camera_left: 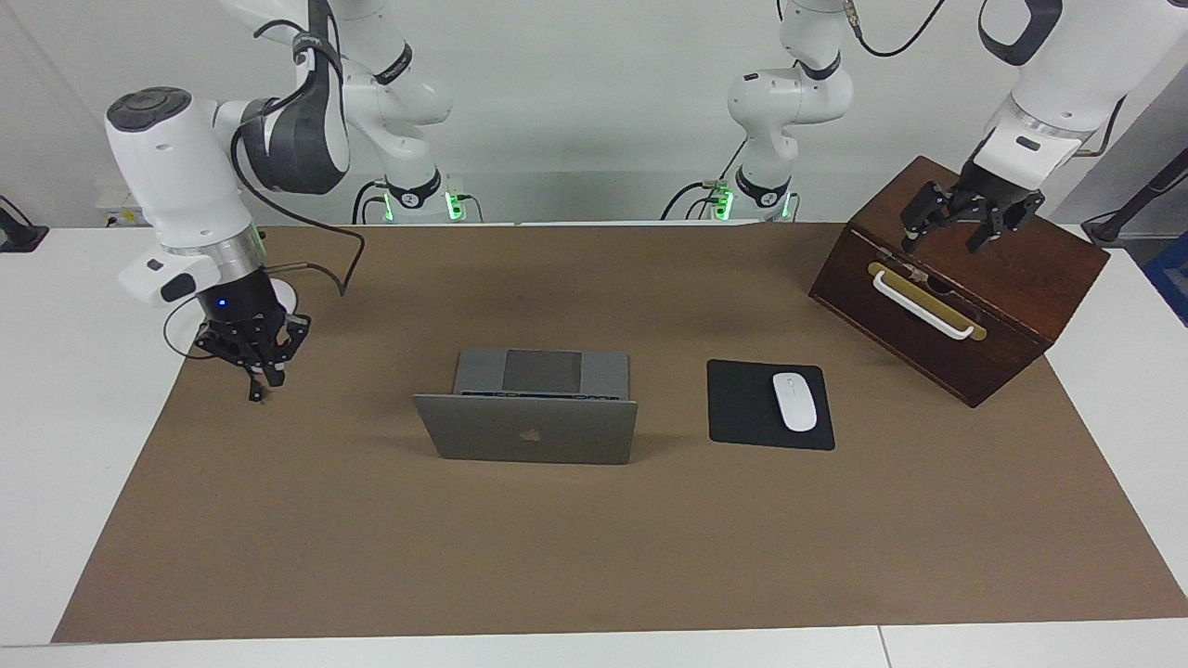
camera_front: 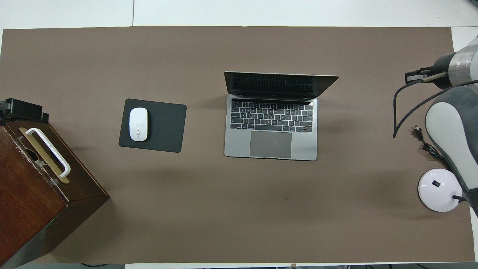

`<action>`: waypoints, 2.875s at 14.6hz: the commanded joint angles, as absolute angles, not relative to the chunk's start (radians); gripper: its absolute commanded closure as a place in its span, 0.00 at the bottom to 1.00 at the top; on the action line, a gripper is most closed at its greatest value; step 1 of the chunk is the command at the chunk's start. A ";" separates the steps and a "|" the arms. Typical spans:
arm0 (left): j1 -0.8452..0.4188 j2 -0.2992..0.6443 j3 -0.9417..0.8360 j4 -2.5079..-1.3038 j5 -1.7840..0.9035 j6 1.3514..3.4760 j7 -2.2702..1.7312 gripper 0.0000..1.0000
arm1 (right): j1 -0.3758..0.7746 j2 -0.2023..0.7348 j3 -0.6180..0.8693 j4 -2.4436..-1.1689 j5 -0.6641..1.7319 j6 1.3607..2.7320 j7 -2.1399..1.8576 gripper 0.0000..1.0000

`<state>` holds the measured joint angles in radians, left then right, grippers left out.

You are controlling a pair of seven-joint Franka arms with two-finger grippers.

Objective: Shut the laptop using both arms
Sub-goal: 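Reach the right gripper over the laptop screen's top edge, then move the left gripper past the mouse pad toward the laptop's near corner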

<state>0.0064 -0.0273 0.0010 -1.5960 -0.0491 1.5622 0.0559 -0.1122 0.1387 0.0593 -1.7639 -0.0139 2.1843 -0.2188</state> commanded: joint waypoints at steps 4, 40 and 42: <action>0.015 -0.060 -0.002 -1.643 -0.029 1.583 0.041 0.00 | -0.060 0.391 0.066 -1.401 -0.025 2.039 -0.188 1.00; -0.168 -0.276 -0.011 -2.205 -0.086 2.253 0.009 1.00 | 0.337 0.532 0.069 -1.193 -0.198 2.026 0.499 1.00; -0.222 -0.308 -0.009 -2.296 -0.086 2.357 0.011 1.00 | 0.337 0.532 0.069 -1.193 -0.198 2.025 0.492 1.00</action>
